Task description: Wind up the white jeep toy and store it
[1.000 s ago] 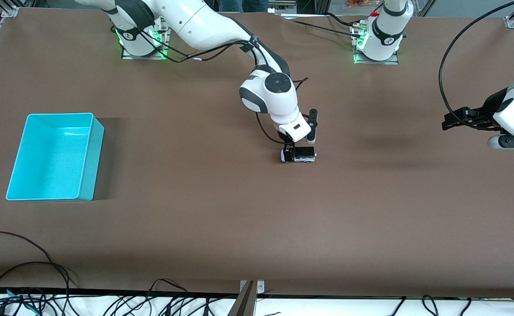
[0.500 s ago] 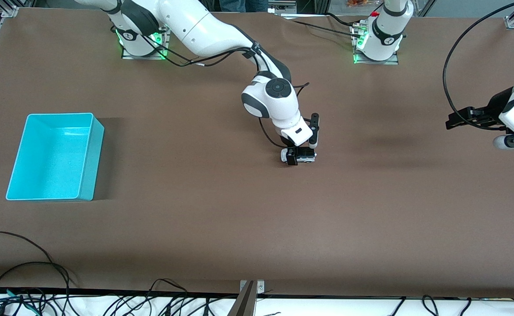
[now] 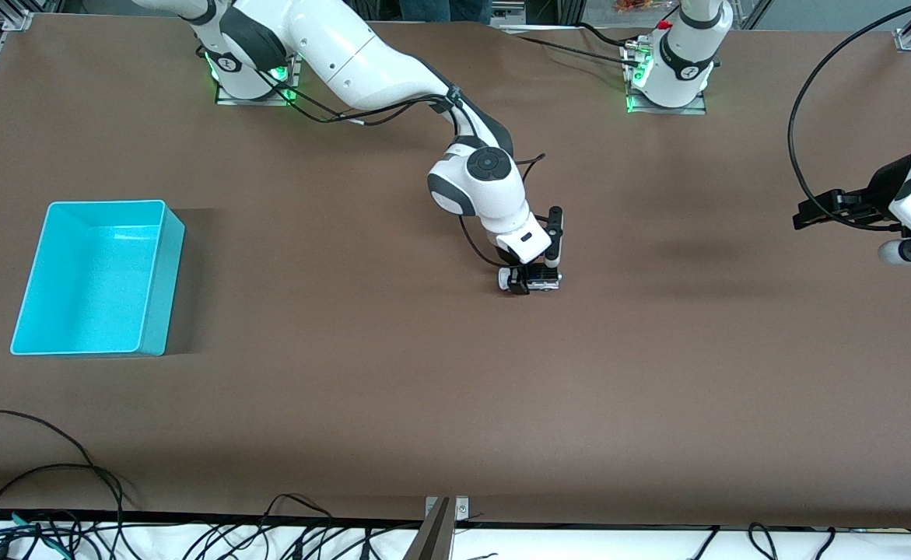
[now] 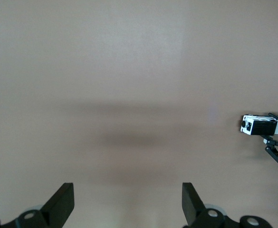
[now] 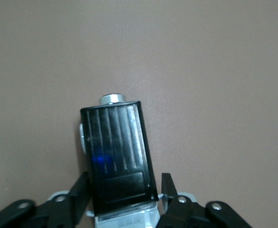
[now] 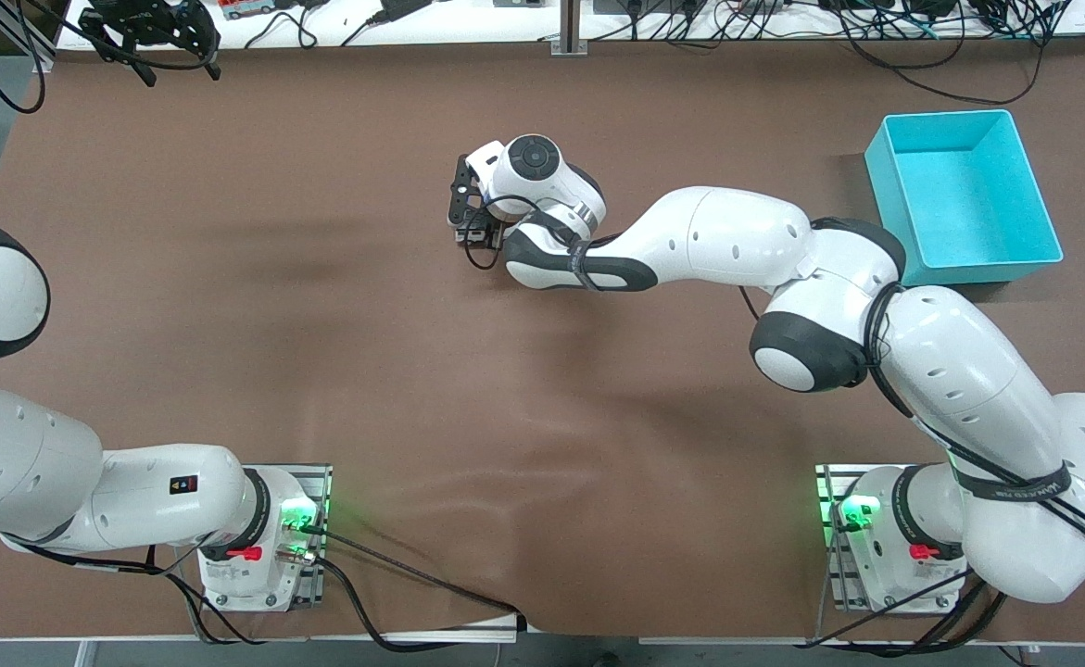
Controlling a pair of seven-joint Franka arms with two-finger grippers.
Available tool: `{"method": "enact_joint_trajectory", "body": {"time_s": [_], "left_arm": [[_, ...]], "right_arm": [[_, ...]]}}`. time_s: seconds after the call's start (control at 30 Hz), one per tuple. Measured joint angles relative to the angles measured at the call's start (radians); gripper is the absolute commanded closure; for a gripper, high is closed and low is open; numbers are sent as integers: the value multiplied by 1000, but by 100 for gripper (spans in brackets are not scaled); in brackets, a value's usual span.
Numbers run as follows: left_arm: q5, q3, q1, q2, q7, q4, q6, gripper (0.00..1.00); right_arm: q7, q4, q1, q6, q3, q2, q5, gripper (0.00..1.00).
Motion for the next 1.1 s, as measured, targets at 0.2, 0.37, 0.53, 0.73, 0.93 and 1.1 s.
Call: {"method": "enact_joint_trajectory", "body": {"time_s": [0.2, 0.37, 0.53, 0.73, 0.93, 1.1], "left_arm": [[0, 0, 0, 0, 0, 0, 0, 0], [0, 0, 0, 0, 0, 0, -1, 0], [0, 0, 0, 0, 0, 2, -5, 0], [0, -2, 0, 0, 0, 7, -29, 0], [0, -2, 0, 0, 0, 11, -31, 0], [0, -3, -1, 3, 0, 30, -30, 0]], "right_arm": [[-3, 2, 1, 0, -5, 0, 0, 100], [-4, 20, -1, -31, -5, -6, 0, 100], [-4, 42, -22, -88, 5, -38, 21, 100], [-4, 52, -100, -201, 57, -114, 57, 100], [-10, 52, -186, -335, 105, -194, 107, 100], [-11, 49, -236, -463, 113, -268, 136, 100]]}}
